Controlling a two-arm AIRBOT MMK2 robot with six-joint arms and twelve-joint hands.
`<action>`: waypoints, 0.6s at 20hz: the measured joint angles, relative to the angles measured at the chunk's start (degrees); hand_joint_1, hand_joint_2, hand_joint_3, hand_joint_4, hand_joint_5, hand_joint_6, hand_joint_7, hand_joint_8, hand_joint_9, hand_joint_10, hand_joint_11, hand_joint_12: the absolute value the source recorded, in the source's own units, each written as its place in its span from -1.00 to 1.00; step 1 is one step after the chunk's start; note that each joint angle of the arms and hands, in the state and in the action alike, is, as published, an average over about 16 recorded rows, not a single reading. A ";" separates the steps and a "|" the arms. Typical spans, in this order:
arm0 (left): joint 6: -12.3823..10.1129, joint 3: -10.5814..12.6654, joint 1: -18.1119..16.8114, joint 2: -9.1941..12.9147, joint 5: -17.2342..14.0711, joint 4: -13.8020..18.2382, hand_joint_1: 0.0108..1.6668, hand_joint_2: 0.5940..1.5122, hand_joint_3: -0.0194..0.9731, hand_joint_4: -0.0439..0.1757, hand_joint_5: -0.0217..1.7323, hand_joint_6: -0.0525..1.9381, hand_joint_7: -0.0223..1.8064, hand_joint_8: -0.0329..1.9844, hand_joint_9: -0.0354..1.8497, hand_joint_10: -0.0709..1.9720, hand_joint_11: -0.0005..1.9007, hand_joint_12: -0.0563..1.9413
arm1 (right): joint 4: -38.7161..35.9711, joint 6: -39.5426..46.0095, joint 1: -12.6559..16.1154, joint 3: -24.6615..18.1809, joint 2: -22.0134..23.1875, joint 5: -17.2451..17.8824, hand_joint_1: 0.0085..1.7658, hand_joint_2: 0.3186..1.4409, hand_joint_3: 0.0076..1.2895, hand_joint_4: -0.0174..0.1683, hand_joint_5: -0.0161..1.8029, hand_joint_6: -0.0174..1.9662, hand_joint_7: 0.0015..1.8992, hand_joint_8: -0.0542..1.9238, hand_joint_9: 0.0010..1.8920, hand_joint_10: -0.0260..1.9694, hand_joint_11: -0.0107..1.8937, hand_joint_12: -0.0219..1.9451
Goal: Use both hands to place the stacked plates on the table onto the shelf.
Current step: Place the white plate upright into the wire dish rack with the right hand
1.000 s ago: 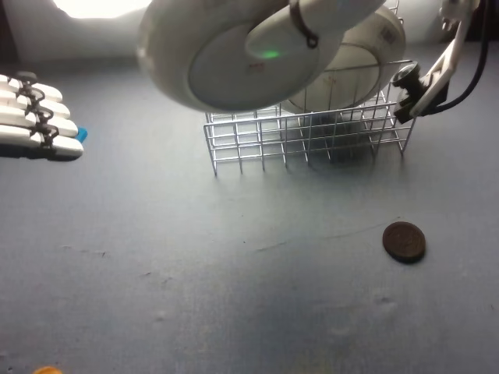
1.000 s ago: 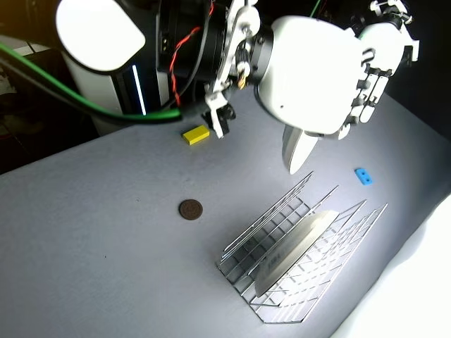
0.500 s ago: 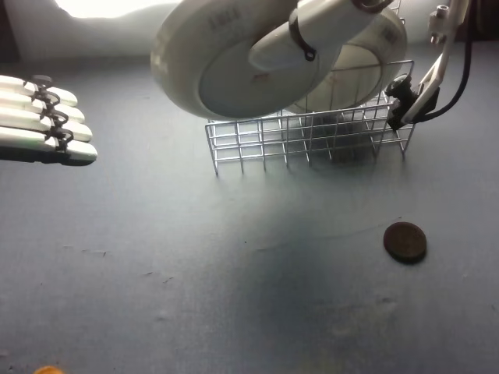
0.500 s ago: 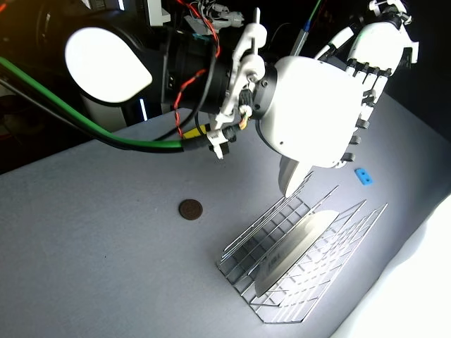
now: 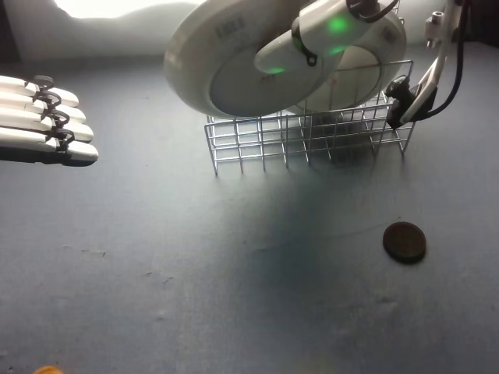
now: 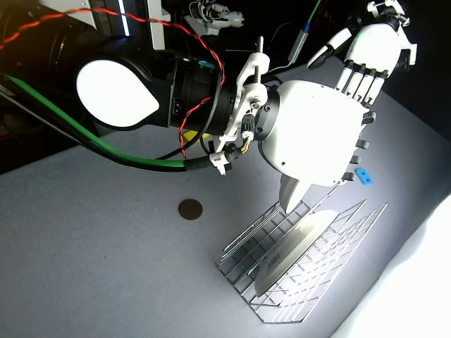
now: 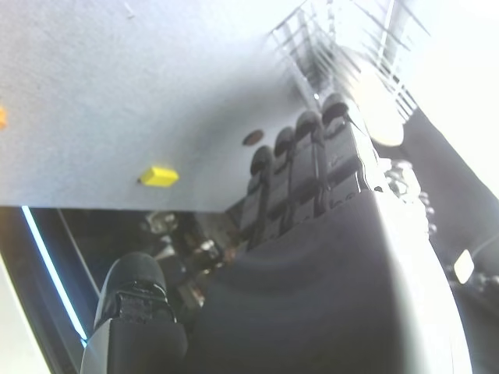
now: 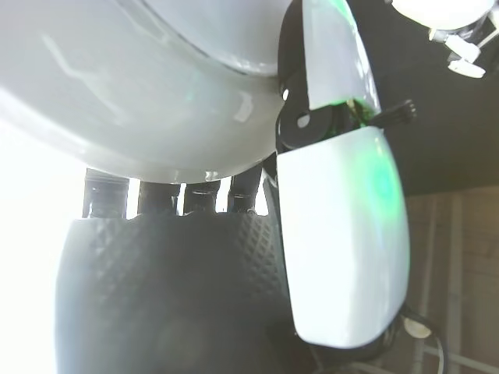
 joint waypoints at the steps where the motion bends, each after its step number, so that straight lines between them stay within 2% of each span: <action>1: 0.00 -0.02 0.00 0.00 -0.01 0.02 -1.00 0.14 -0.93 -0.58 -0.89 -0.93 -0.90 -0.97 -0.92 -0.92 -0.98 -0.92 | 0.00 -0.18 -0.23 0.38 -0.20 0.12 0.43 0.16 -1.00 -0.76 0.10 -0.07 0.18 -0.18 0.45 -0.94 -0.03 0.02; 12: 0.01 -0.41 -0.01 -0.11 -0.09 0.40 -1.00 0.14 -0.93 -0.58 -0.89 -0.93 -0.90 -0.97 -0.92 -0.92 -0.97 -0.92 | 0.04 -1.25 -2.92 4.91 -2.95 0.72 0.44 0.16 -1.00 -0.81 0.09 -0.06 0.17 -0.18 0.44 -0.96 -0.05 0.03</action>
